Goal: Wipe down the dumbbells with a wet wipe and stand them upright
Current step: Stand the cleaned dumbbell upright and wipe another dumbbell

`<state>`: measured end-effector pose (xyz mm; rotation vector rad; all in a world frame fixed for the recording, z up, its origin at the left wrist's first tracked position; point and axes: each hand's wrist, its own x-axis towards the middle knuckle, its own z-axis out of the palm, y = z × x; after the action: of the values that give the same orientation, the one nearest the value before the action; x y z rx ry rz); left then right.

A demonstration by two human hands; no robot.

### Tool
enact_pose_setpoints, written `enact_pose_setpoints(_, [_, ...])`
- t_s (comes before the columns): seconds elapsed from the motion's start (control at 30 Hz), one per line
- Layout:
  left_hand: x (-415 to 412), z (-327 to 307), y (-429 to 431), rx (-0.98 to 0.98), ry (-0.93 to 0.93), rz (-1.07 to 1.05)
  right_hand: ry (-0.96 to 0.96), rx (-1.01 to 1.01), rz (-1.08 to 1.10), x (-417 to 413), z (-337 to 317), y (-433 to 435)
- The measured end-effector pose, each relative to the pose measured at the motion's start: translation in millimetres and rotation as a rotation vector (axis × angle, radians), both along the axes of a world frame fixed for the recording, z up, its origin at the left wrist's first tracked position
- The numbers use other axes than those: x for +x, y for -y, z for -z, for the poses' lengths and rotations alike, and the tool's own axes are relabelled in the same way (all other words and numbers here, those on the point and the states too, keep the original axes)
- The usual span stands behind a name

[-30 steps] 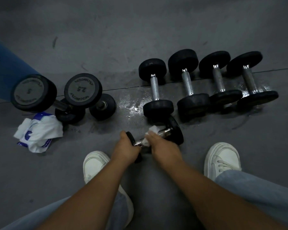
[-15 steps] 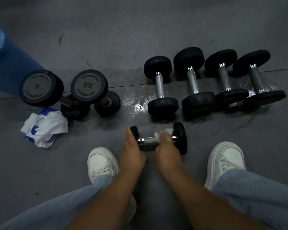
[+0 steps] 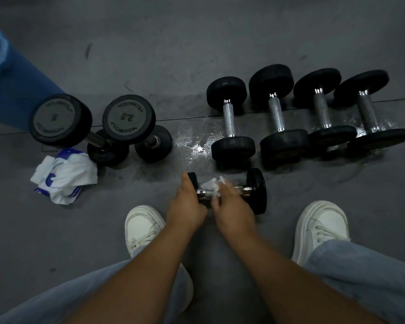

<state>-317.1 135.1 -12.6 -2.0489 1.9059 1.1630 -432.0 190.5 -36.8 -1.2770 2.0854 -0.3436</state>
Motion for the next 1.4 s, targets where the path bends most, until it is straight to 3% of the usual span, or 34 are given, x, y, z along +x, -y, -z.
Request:
enact_pose_setpoints(0.1, [-2, -6, 21, 0.047, -0.008, 0.022, 0.012, -0.01, -0.079, 1, -3, -1])
enact_pose_setpoints(0.2, [-5, -7, 28, 0.077, -0.014, 0.036, -0.041, 0.031, 0.063, -24, -3, 0])
enact_pose_setpoints(0.33, [-7, -4, 9, -0.053, 0.02, -0.014, 0.074, -0.087, 0.184, -27, -7, -1])
enact_pose_setpoints(0.47, [-6, 0, -2, -0.126, 0.056, 0.107, 0.142, -0.057, 0.01, -13, 1, 5])
enact_pose_setpoints(0.57, [-5, 2, -2, -0.124, 0.082, 0.154, -0.078, 0.078, -0.236, -15, 2, 4])
enact_pose_setpoints(0.7, [-7, 2, 4, -0.116, 0.096, 0.185, -0.122, 0.143, -0.038, -9, -4, 4])
enact_pose_setpoints(0.8, [-6, 0, 2, -0.124, 0.086, 0.202, -0.077, 0.066, -0.226, -3, -6, 3])
enact_pose_setpoints(0.97, [-5, 2, 17, -0.04, 0.071, 0.175, -0.249, 0.137, -0.139, -28, -15, 13])
enact_pose_setpoints(1.07, [-7, 1, 2, -0.022, 0.039, 0.069, -0.174, 0.084, -0.344, -14, -20, 7])
enact_pose_setpoints(1.2, [-16, 3, -18, -0.086, 0.048, -0.087, -0.146, 0.071, -0.017, -35, -13, 12])
enact_pose_setpoints(1.33, [-14, 4, -28, -0.047, 0.012, 0.016, -0.044, 0.08, -0.291, -16, -14, 3])
enact_pose_setpoints(1.4, [-11, 5, -22, -0.016, 0.011, 0.045, -0.063, 0.112, -0.138, -27, -6, 4])
